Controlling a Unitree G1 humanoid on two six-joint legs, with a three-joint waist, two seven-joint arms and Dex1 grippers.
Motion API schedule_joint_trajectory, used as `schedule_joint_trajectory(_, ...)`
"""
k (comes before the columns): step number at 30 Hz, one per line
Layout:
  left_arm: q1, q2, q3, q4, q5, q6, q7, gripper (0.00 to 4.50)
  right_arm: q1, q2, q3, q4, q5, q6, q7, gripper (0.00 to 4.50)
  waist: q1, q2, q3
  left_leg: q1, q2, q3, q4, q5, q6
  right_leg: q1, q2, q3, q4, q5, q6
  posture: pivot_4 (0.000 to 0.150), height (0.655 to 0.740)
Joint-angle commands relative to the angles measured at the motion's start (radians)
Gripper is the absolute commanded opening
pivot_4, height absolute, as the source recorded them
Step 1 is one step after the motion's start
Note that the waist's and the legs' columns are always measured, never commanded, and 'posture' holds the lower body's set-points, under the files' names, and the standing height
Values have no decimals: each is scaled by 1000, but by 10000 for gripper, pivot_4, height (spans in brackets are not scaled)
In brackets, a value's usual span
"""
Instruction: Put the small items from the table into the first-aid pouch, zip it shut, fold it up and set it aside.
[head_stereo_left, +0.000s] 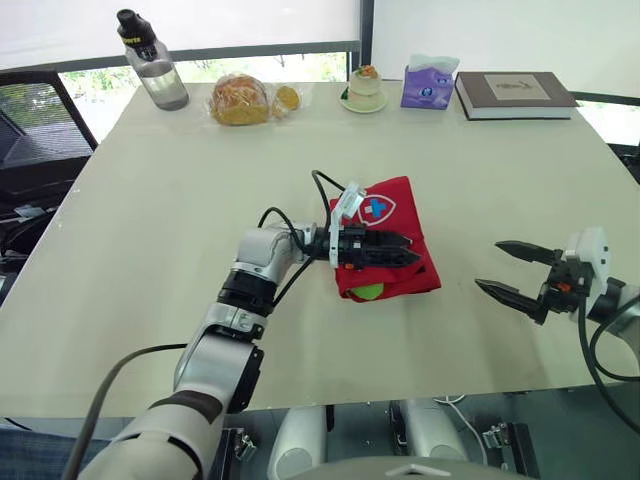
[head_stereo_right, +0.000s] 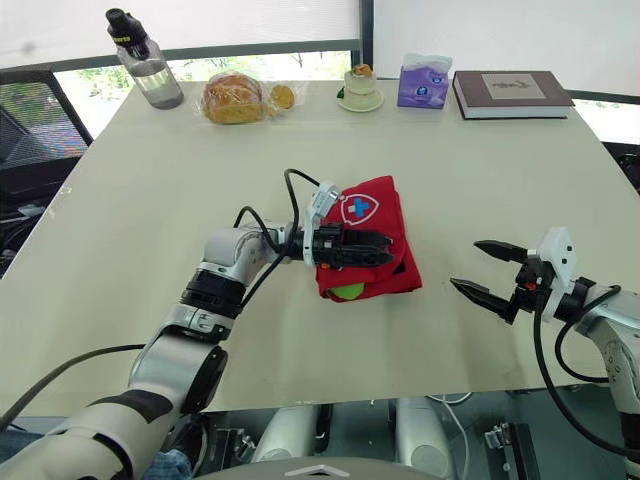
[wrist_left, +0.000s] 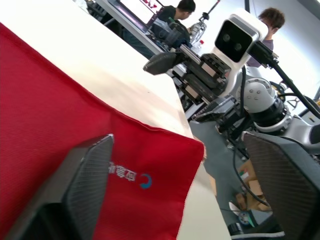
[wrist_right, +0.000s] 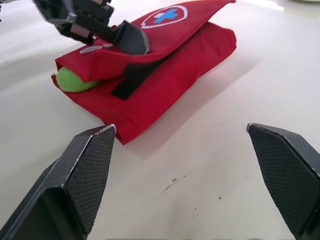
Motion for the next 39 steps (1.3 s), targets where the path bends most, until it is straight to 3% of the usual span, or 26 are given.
schedule_joint_trajectory(1,1,-38,32,5,10,-35,75,28570,-3,-20,-27,-16,14,-20,16,45000,3,0,0,0,0,0,0,0,0,0,0,0,0,0,0,1500,7332)
schedule_joint_trajectory(5,34,-78,20,-22,33,-69,145,7658,-4,-22,-26,-14,20,-21,30,45000,4,0,0,0,0,0,1,0,0,0,0,0,0,0,0,1500,7332)
schedule_joint_trajectory(7,48,-95,10,-37,47,-86,179,569,-7,-20,-22,-9,15,-27,32,45000,5,0,0,0,0,0,1,0,0,1,0,0,0,0,0,1500,7332)
schedule_joint_trajectory(14,83,-116,-85,-108,153,-151,262,569,-17,-11,-7,-4,9,-36,33,45000,10,0,0,1,-1,-1,2,0,0,3,-1,-1,0,0,0,1500,7332)
schedule_joint_trajectory(18,108,-82,-220,-156,269,-210,261,569,-22,-8,1,-5,8,-37,31,45000,12,1,-1,2,-1,-2,3,0,0,4,-1,-2,0,0,0,1500,7332)
schedule_joint_trajectory(26,101,-6,-407,-187,326,-205,64,569,-18,-7,11,-9,8,-38,26,45000,12,4,-3,4,-1,-2,2,0,0,7,-1,-2,-2,-1,1,1500,7332)
schedule_joint_trajectory(30,93,-20,-365,-240,266,-209,12,569,-12,-7,9,-21,12,-29,18,45000,8,4,-3,4,-1,-2,2,0,0,7,-1,-2,-2,-1,1,1500,7332)
schedule_joint_trajectory(33,35,-65,-241,-244,181,-191,31,569,-6,-12,3,-27,18,-24,17,45000,7,4,-3,3,-1,-3,2,0,0,7,-1,-3,-2,-1,1,1500,7332)
schedule_joint_trajectory(39,-142,-116,-45,-66,110,-195,109,569,-12,-10,3,-16,14,-27,10,45000,5,3,-3,1,-1,-4,4,0,0,7,-1,-4,-2,-2,4,1500,7332)
